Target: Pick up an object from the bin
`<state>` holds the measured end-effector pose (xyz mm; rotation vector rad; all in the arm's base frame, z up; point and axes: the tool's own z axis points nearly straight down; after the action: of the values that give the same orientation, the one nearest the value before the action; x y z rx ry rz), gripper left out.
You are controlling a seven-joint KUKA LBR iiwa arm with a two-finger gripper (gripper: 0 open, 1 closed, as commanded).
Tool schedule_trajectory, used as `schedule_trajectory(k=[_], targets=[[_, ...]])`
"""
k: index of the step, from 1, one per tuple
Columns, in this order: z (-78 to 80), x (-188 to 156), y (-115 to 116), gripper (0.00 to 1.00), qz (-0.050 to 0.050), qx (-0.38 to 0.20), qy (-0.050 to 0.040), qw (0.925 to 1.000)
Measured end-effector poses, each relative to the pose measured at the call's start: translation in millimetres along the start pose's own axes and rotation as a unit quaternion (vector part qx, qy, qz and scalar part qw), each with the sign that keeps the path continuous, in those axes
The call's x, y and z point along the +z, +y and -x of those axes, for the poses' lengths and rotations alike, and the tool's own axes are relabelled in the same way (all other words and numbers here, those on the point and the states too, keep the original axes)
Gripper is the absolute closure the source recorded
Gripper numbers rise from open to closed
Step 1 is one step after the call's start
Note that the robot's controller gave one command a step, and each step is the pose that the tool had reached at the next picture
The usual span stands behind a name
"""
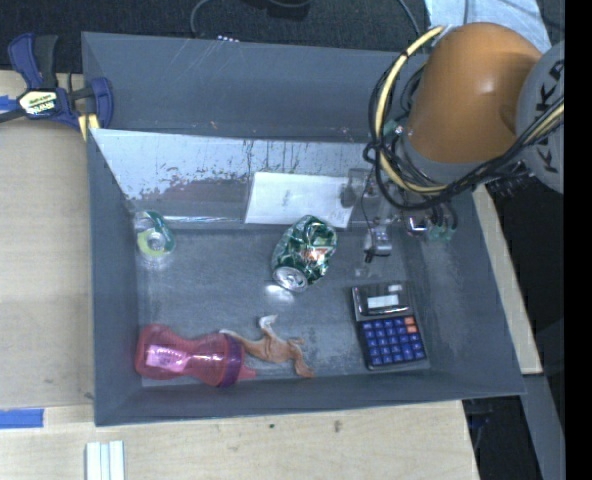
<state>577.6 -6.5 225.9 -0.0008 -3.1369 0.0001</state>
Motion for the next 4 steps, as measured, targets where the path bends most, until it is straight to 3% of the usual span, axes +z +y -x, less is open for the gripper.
schedule_trajectory(k=[1,2,3,4], targets=[[1.2,-5.0,0.0,0.0,0.0,0.0,-0.0043,1.0],[9.4,25.5,6.1,0.0,0.0,-0.029,-0.007,0.9996],[9.9,55.1,10.2,0.0,0.0,-0.011,-0.0032,0.9999],[25.8,71.7,18.9,0.0,0.001,0.069,-0.0088,0.9976]])
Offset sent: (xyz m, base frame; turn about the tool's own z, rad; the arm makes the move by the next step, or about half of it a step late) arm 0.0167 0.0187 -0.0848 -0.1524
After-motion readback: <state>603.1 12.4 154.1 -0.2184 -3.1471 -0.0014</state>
